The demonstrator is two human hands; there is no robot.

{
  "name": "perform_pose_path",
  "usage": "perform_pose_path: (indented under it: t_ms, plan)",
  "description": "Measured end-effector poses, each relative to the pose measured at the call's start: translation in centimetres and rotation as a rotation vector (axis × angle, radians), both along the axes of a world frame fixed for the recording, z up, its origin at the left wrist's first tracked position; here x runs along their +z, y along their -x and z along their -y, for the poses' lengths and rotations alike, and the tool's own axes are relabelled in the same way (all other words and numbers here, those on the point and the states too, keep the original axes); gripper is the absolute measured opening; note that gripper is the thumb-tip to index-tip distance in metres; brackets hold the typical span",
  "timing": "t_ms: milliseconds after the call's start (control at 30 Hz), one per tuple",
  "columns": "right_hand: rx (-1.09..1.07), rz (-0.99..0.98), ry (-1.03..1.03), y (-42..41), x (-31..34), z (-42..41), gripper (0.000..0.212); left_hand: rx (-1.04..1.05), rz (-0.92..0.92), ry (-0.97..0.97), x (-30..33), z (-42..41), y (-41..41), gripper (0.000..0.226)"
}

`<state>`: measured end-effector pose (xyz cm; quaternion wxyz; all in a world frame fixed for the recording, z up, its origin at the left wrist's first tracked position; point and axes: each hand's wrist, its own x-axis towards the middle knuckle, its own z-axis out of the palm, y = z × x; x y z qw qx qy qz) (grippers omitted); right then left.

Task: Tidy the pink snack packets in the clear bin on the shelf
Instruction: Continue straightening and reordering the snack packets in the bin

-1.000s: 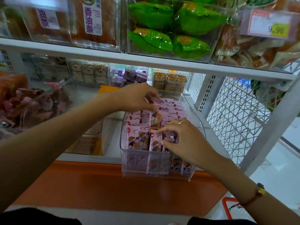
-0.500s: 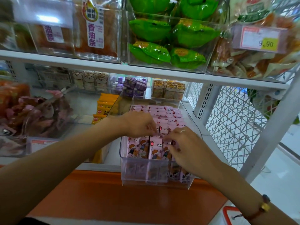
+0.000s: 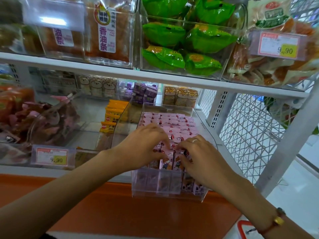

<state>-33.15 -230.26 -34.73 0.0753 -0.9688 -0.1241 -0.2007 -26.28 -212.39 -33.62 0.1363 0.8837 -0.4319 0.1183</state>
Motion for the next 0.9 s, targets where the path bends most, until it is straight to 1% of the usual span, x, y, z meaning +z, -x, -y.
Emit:
perform_pose_path:
  t_ms: [133, 167, 233, 267, 300, 333, 367, 400, 433, 467, 500, 567, 600, 667, 733, 833, 900]
  plan:
    - [-0.015, 0.005, 0.003, -0.2, -0.1, 0.0, 0.028, -0.012, -0.155, 0.053, 0.1, -0.4, 0.8, 0.024]
    - [-0.015, 0.001, 0.004, -0.2, 0.0, 0.0, 0.027, -0.014, -0.166, 0.093, 0.3, -0.5, 1.0, 0.023]
    - [-0.013, 0.017, -0.030, -0.2, 0.3, -0.1, 0.027, -0.006, -0.153, 0.255, 0.9, -0.7, 1.2, 0.021]
    - [-0.016, 0.059, -0.099, -0.2, 0.7, -0.3, 0.026, 0.001, -0.151, 0.361, 1.3, -0.9, 1.3, 0.020]
    - [-0.012, 0.096, -0.219, -0.1, 1.1, -0.5, 0.026, 0.004, -0.166, 0.473, 1.8, -1.1, 1.3, 0.021]
    - [0.020, 0.087, -0.388, 0.0, 1.6, -0.7, 0.027, 0.000, -0.193, 0.583, 2.2, -1.3, 1.4, 0.021]
    - [0.075, 0.017, -0.581, 0.1, 2.0, -1.0, 0.032, -0.008, -0.218, 0.681, 2.6, -1.4, 1.5, 0.022]
    - [0.139, -0.101, -0.764, 0.3, 2.3, -1.5, 0.040, -0.014, -0.231, 0.765, 2.9, -1.4, 1.7, 0.021]
    - [0.185, -0.209, -0.884, 0.5, 2.4, -2.0, 0.045, -0.015, -0.235, 0.831, 3.1, -1.4, 1.9, 0.021]
    - [0.199, -0.274, -0.934, 0.5, 2.3, -2.3, 0.047, -0.015, -0.241, 0.878, 3.2, -1.3, 2.0, 0.021]
    - [0.189, -0.285, -0.937, 0.5, 2.1, -2.5, 0.045, -0.016, -0.256, 0.910, 3.2, -1.1, 2.1, 0.022]
    - [0.119, -0.252, -0.975, 0.4, 1.8, -2.5, 0.037, -0.006, -0.316, 0.943, 2.8, -0.8, 2.3, 0.024]
    - [0.084, -0.268, -1.064, 0.3, 1.8, -2.5, 0.035, 0.006, -0.353, 0.950, 2.5, -0.7, 2.3, 0.025]
    - [0.047, -0.358, -1.303, -0.1, 1.7, -2.0, 0.039, 0.035, -0.387, 0.931, 1.9, -0.4, 2.4, 0.030]
    - [0.036, -0.383, -1.439, -0.3, 1.8, -1.8, 0.040, 0.044, -0.382, 0.862, 1.3, -0.1, 2.7, 0.036]
    - [0.065, -0.343, -1.518, -0.5, 1.6, -1.9, 0.032, 0.062, -0.331, 0.722, 0.7, 0.7, 3.4, 0.047]
    - [0.063, -0.306, -1.516, -0.5, 1.6, -2.1, 0.034, 0.070, -0.280, 0.695, 0.4, 1.0, 3.7, 0.051]
